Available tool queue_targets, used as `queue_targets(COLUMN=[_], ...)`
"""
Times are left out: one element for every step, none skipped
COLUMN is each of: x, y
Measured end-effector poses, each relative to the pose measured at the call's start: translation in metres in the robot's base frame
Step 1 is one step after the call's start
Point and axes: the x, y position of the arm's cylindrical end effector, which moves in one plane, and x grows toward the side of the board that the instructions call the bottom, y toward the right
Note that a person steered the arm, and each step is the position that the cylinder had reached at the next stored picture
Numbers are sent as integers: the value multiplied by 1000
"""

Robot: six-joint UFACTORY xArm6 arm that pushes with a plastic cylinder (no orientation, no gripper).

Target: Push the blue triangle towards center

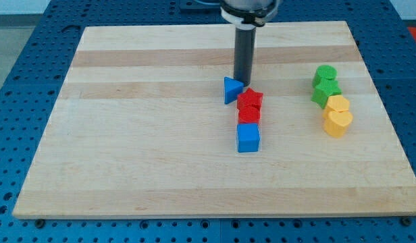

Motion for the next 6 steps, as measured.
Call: queue_targets(x=[0, 2, 22, 23, 23, 23], y=[3, 3, 1, 1, -3, -23])
